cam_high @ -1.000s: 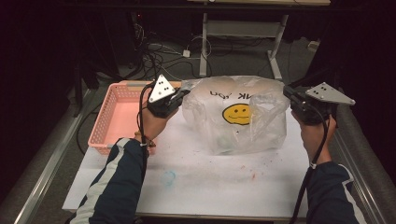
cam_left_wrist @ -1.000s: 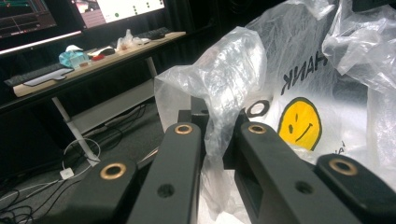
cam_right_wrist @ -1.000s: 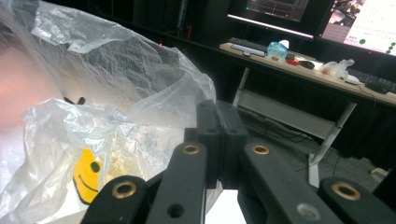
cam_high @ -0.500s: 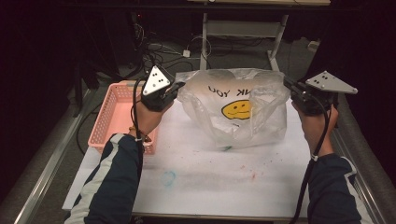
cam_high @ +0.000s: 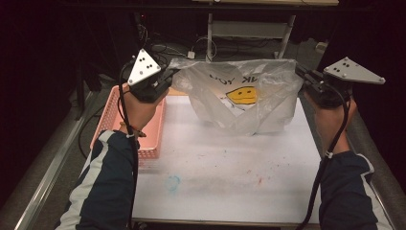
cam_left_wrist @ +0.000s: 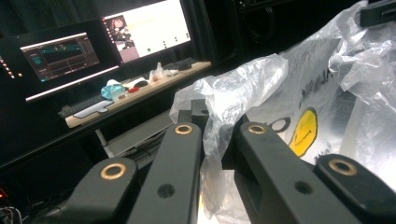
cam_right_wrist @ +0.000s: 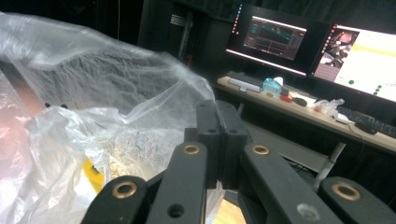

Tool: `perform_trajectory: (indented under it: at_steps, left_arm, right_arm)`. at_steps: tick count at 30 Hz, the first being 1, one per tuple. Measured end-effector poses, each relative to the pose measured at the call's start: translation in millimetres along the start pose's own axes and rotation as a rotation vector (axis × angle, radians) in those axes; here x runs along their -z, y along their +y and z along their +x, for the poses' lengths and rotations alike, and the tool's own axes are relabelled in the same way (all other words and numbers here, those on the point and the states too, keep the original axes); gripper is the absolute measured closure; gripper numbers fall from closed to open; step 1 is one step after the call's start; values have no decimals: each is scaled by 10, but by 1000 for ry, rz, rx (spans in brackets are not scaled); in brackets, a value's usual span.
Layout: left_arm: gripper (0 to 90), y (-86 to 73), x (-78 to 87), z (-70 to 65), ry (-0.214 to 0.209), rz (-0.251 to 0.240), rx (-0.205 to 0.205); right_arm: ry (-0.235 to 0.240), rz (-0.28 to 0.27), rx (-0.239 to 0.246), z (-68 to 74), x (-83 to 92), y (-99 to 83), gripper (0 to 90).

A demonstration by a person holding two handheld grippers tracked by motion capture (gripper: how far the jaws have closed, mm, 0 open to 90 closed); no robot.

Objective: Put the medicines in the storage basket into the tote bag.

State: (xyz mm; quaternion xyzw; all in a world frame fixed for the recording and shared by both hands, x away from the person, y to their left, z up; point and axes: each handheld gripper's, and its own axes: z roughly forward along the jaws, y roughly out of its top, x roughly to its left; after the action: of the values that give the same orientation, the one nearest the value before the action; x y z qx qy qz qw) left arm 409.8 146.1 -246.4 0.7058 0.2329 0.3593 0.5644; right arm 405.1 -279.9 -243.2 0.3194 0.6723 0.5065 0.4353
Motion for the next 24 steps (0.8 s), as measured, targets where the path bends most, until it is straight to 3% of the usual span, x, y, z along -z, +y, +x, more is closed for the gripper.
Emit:
perform_trajectory:
  at_steps: [6, 14, 18, 24]
  left_arm:
    - [868, 54, -18, 36, 0, -7, 9]
    - [868, 183, 133, 108, 12, -52, 13]
    - [866, 220, 129, 124, 7, -45, 10]
    - [863, 145, -50, 100, -15, -16, 25]
  right_arm:
    - [12, -14, -25, -3, -46, 75, 900]
    - [38, -76, 1, 90, 88, 321, 900]
    - [43, -109, -6, 97, 153, 409, 900]
    - [29, -65, -19, 30, 64, 320, 900]
